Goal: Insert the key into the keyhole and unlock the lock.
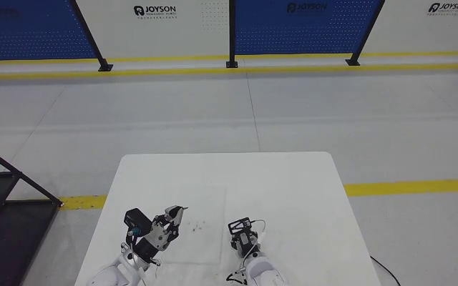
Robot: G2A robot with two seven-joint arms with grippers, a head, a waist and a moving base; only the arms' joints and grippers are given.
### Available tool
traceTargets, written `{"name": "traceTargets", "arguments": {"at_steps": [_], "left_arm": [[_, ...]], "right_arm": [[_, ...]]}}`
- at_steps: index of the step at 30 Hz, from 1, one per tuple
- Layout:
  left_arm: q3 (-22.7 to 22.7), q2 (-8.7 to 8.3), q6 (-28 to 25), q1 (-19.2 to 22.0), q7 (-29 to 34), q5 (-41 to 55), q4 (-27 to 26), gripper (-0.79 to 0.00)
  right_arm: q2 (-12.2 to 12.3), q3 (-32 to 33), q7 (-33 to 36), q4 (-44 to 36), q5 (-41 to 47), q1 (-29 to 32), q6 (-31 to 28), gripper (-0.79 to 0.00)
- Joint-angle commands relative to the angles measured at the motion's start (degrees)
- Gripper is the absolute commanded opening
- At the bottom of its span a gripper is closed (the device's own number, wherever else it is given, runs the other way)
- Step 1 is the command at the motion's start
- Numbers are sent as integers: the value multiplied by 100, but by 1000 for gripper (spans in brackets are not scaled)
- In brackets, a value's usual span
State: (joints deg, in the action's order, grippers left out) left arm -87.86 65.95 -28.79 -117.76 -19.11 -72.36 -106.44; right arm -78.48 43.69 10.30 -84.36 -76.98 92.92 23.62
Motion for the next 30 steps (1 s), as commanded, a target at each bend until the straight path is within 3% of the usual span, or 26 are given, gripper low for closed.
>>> {"name": "traceTargets", "arguments": {"at_steps": [1,4,11,17,22,26,30], "left_arm": [[0,0,0,0,0,0,0,-785],[0,0,0,0,0,0,0,-785],[0,0,0,0,0,0,0,-785],[0,0,0,0,0,0,0,-785],[74,1,-217,88,-36,222,42,-785],[198,-11,-1048,300,-231,794,272,-785],[387,-23,-1986,617,-315,1339,685,-785]], "right_arm": [[-13,17,-20,57,66,-34,-43,-474],[-32,35,-84,125,140,-54,-88,-526],[-70,67,-108,200,218,-95,-101,-785],[-13,337,-519,-55,410,48,-484,-785],[241,1080,-1386,-475,923,430,-2383,-785],[423,1592,-2316,-499,1303,625,-4275,-785],[514,1782,-2991,-184,1530,560,-5758,-785]]}}
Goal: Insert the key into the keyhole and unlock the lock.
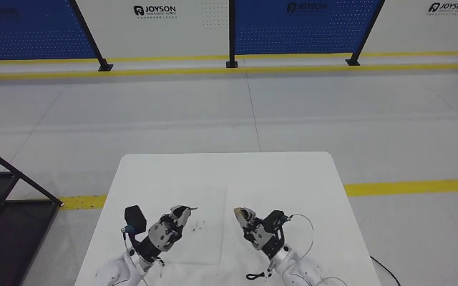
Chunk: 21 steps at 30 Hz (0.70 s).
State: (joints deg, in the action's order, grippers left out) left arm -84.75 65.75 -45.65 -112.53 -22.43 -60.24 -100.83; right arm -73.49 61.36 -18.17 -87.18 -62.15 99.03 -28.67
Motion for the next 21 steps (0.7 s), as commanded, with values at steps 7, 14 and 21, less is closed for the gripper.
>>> {"name": "traceTargets", "arguments": {"at_steps": [7,14,21], "left_arm": [[647,53,-1235,772,-156,729,890,-785],[1250,60,-1235,1196,-274,1154,1328,-785],[1250,60,-1235,1196,-274,1154,1328,-785]], "right_arm": [[41,-52,-937,725,322,-597,-2474,-785],[72,-284,-1200,887,339,-876,-2933,-785],[72,-284,-1200,887,339,-876,-2933,-785]]}}
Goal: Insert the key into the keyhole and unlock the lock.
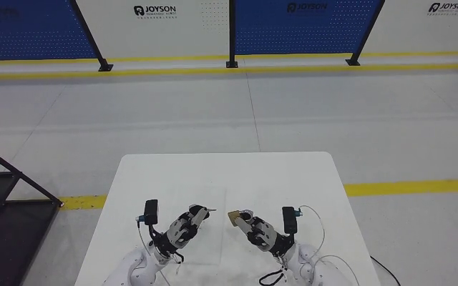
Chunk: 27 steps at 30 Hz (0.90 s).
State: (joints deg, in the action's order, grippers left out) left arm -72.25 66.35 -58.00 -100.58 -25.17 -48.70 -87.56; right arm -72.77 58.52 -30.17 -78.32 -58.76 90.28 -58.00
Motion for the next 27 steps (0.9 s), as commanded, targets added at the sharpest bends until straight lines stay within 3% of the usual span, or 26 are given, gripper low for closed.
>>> {"name": "traceTargets", "arguments": {"at_steps": [1,10,17,23,27], "left_arm": [[0,0,0,0,0,0,0,-785],[180,62,151,11,-188,331,-169,-785],[595,230,52,167,-1192,-162,152,-785],[1034,347,0,339,-2058,-578,438,-785],[1174,364,0,459,-2111,-530,524,-785]], "right_arm": [[0,0,0,0,0,0,-1,-785],[-136,-375,-242,148,934,-74,-1,-785],[-420,-958,-1611,489,1262,-277,-1,-785],[-551,-1093,-1612,500,1423,-321,-1,-785],[-575,-1097,-1612,491,1412,-315,-1,-785]]}}
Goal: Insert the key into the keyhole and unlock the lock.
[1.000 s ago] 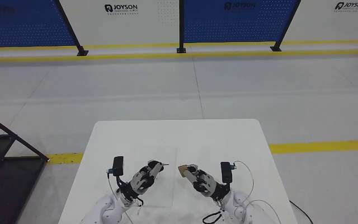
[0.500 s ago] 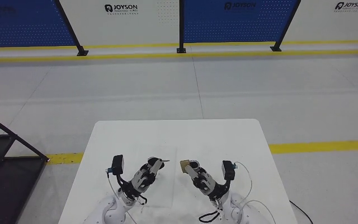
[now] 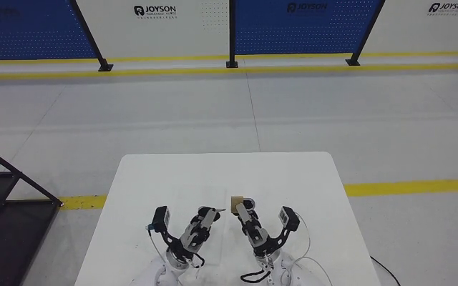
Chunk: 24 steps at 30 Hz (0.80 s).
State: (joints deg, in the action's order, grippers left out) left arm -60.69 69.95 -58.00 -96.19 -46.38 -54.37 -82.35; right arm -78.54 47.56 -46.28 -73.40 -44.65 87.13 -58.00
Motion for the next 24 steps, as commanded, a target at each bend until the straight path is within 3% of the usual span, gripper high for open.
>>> {"name": "traceTargets", "arguments": {"at_steps": [1,24], "left_arm": [[59,10,0,32,10,79,10,-785],[217,149,49,292,-39,53,258,-785]], "right_arm": [[1,0,-1,0,1,-1,0,-785],[1,0,-1,0,1,-1,0,-785]]}}
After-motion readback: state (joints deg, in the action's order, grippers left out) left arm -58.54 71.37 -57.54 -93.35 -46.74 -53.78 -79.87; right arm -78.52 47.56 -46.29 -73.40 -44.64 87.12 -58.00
